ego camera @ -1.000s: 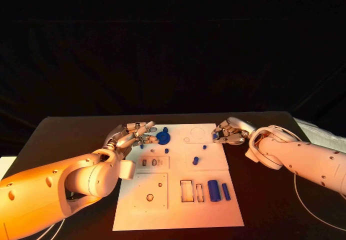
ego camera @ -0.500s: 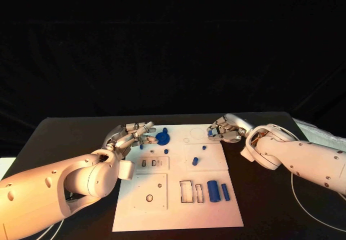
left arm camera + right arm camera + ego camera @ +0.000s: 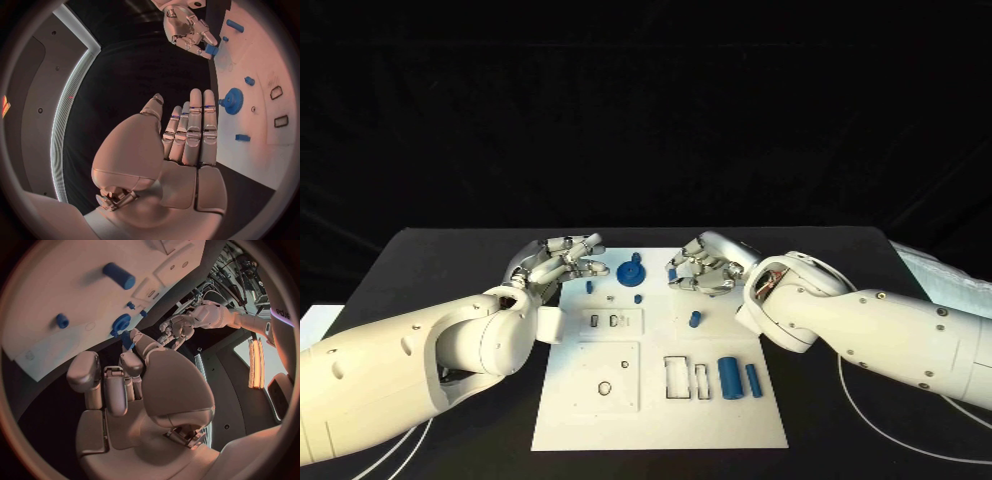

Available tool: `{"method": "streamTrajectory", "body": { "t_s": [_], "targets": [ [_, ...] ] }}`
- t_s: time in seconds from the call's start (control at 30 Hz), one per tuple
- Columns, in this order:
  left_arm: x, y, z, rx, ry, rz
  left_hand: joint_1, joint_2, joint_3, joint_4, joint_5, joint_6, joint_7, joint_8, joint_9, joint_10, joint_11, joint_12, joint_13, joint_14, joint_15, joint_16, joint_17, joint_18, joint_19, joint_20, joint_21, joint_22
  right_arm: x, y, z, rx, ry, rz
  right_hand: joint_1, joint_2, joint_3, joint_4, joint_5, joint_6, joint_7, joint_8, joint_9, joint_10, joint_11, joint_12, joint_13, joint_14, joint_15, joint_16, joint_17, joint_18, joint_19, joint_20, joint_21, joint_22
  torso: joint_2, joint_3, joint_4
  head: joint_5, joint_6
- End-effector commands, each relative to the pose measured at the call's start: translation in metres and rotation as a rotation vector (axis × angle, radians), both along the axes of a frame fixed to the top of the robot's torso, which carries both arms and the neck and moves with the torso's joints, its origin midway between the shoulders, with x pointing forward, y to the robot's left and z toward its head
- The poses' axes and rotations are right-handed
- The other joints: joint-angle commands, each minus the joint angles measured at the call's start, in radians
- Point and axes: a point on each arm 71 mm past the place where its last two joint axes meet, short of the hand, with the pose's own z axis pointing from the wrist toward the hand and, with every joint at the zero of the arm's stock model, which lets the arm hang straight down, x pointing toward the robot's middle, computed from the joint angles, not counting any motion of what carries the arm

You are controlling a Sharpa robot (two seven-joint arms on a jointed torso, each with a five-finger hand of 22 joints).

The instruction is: Assemble the parts on the task board

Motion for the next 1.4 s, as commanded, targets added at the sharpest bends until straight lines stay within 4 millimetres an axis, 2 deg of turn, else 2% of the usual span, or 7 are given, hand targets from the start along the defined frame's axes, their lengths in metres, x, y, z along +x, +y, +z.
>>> {"method": "streamTrajectory", "body": {
  "t_s": [0.03,0.27,0.37,0.43,0.53,0.83,1.4],
  "targets": [
    [0.002,0.001,0.0,-0.023,0.001,-0.002,-0.001,0.011,0.001,-0.006,-0.001,0.004,0.005,-0.005,0.0,-0.007,0.002,-0.006,-0.001,-0.008,-0.001,0.0,0.002,0.01,-0.008,0.002,-0.003,-0.001,-0.004,0.015,-0.005,-0.087,-0.033,-0.03,0.0,0.008,0.005,-0.002,-0.001,0.012,-0.006,0.003,0.014,-0.011,-0.001,-0.008,-0.005,0.069,-0.006,-0.005,0.099,-0.016,-0.001,-0.005,-0.006,-0.003,-0.008,-0.0076,0.005,0.005,-0.009],
    [0.004,0.004,-0.002,-0.024,0.005,0.01,-0.002,0.012,0.001,-0.008,-0.001,0.005,0.005,-0.007,0.0,-0.006,0.002,-0.005,0.0,-0.02,0.001,-0.005,0.005,0.009,-0.014,0.003,-0.006,-0.002,-0.011,0.051,-0.02,-0.141,-0.041,0.007,-0.011,0.004,0.012,-0.003,0.0,0.006,-0.003,-0.001,0.014,-0.026,0.001,-0.034,-0.027,0.066,-0.005,-0.013,0.085,-0.013,-0.009,-0.005,-0.016,-0.022,-0.01,-0.0153,0.0098,0.015,-0.018],
    [0.004,0.003,-0.002,-0.024,0.005,0.01,-0.002,0.012,0.001,-0.008,-0.001,0.005,0.005,-0.007,0.0,-0.006,0.002,-0.005,0.0,-0.02,0.001,-0.005,0.005,0.009,-0.014,0.004,-0.006,-0.002,-0.013,0.063,-0.027,-0.155,-0.038,0.018,-0.013,0.003,0.012,-0.004,0.001,0.005,-0.003,-0.002,0.014,-0.028,0.001,-0.039,-0.03,0.065,-0.005,-0.015,0.081,-0.012,-0.011,-0.005,-0.018,-0.026,-0.009,-0.013,0.0077,0.025,-0.017],
    [0.004,0.003,-0.001,-0.025,0.005,0.009,-0.002,0.013,0.001,-0.008,-0.001,0.006,0.005,-0.007,0.0,-0.006,0.002,-0.005,0.0,-0.021,0.001,-0.006,0.006,0.009,-0.015,0.004,-0.006,-0.002,-0.014,0.069,-0.03,-0.163,-0.036,0.025,-0.014,0.003,0.013,-0.004,0.002,0.004,-0.003,-0.002,0.014,-0.029,0.002,-0.04,-0.032,0.065,-0.004,-0.016,0.081,-0.012,-0.012,-0.005,-0.02,-0.028,-0.009,-0.0147,0.0085,0.027,-0.018],
    [0.004,0.002,-0.001,-0.026,0.005,0.007,-0.002,0.013,0.001,-0.008,-0.001,0.006,0.005,-0.007,0.0,-0.006,0.002,-0.005,0.0,-0.021,0.001,-0.006,0.006,0.009,-0.015,0.004,-0.006,-0.002,-0.016,0.076,-0.035,-0.173,-0.032,0.034,-0.014,0.003,0.013,-0.004,0.002,0.004,-0.003,-0.002,0.014,-0.029,0.002,-0.04,-0.032,0.065,-0.004,-0.016,0.081,-0.012,-0.012,-0.005,-0.02,-0.028,-0.009,-0.0127,0.0082,0.03,-0.02],
    [0.003,-0.001,-0.001,-0.03,0.006,-0.002,-0.002,0.013,0.001,-0.008,-0.001,0.006,0.005,-0.007,0.0,-0.006,0.002,-0.005,0.0,-0.021,0.001,-0.006,0.006,0.009,-0.015,0.004,-0.006,-0.002,-0.021,0.088,-0.044,-0.192,-0.014,0.061,-0.017,0.0,0.014,-0.005,0.004,0.004,-0.002,-0.002,0.014,-0.03,0.002,-0.042,-0.032,0.065,-0.004,-0.016,0.08,-0.011,-0.013,-0.004,-0.022,-0.031,-0.009,-0.0111,0.0063,0.046,-0.025],
    [0.0,-0.007,0.0,-0.037,0.009,-0.019,-0.003,0.013,0.001,-0.008,-0.001,0.006,0.005,-0.007,0.0,-0.006,0.003,-0.005,0.0,-0.024,0.002,-0.007,0.007,0.009,-0.017,0.004,-0.007,-0.003,-0.025,0.095,-0.049,-0.204,0.007,0.089,-0.041,-0.021,0.012,-0.007,0.03,0.004,-0.002,-0.002,0.016,-0.031,0.003,-0.049,-0.038,0.065,-0.004,-0.02,0.077,-0.01,-0.015,-0.004,-0.028,-0.039,-0.01,-0.0107,0.0054,0.048,-0.034]
  ]
}}
